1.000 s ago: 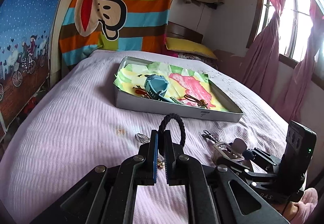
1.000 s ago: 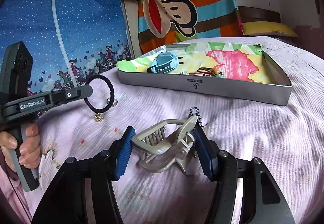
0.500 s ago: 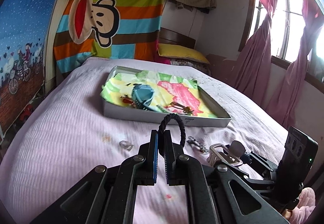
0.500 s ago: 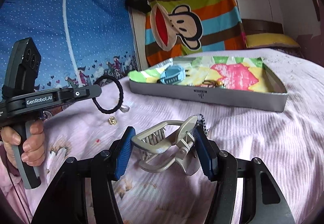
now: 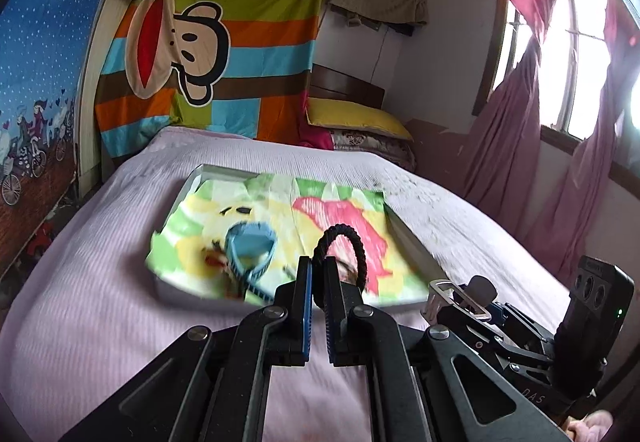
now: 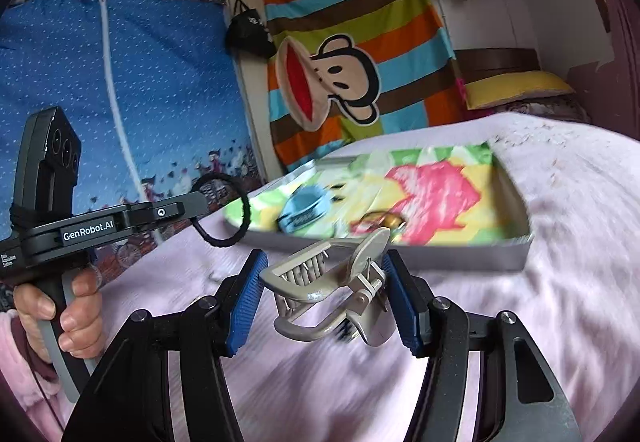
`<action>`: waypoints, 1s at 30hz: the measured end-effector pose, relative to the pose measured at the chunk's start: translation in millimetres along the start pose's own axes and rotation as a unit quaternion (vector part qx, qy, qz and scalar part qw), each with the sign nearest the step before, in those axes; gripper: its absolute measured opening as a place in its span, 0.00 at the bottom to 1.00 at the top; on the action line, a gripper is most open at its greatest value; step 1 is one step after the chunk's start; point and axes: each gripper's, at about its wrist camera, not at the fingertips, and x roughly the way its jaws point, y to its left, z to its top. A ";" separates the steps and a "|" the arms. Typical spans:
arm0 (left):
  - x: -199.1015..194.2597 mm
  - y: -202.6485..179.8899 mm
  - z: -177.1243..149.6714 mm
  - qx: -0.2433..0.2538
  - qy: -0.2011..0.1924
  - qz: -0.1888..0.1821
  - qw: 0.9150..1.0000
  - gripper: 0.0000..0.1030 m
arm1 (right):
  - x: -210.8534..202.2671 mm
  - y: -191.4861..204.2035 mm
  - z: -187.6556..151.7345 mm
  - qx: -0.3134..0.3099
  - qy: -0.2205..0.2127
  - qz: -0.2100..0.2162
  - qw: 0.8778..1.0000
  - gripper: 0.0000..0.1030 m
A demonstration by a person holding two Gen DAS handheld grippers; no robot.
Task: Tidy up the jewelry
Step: 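Carry the black hair tie and beige claw clip over the tray with both tools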
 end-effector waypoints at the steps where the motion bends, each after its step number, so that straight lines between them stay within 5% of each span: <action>1: 9.1 0.3 5.1 -0.003 0.001 0.002 1.000 0.05 | 3.5 -3.6 5.7 -0.002 -0.001 -0.004 1.000 0.52; 13: 90.6 -2.3 20.4 -0.011 0.063 0.033 0.997 0.05 | 70.7 -49.1 47.4 0.016 0.014 -0.045 0.999 0.52; 30: 121.9 -0.8 2.9 -0.005 0.127 0.063 0.990 0.05 | 123.0 -64.3 39.1 0.021 0.083 -0.066 0.994 0.52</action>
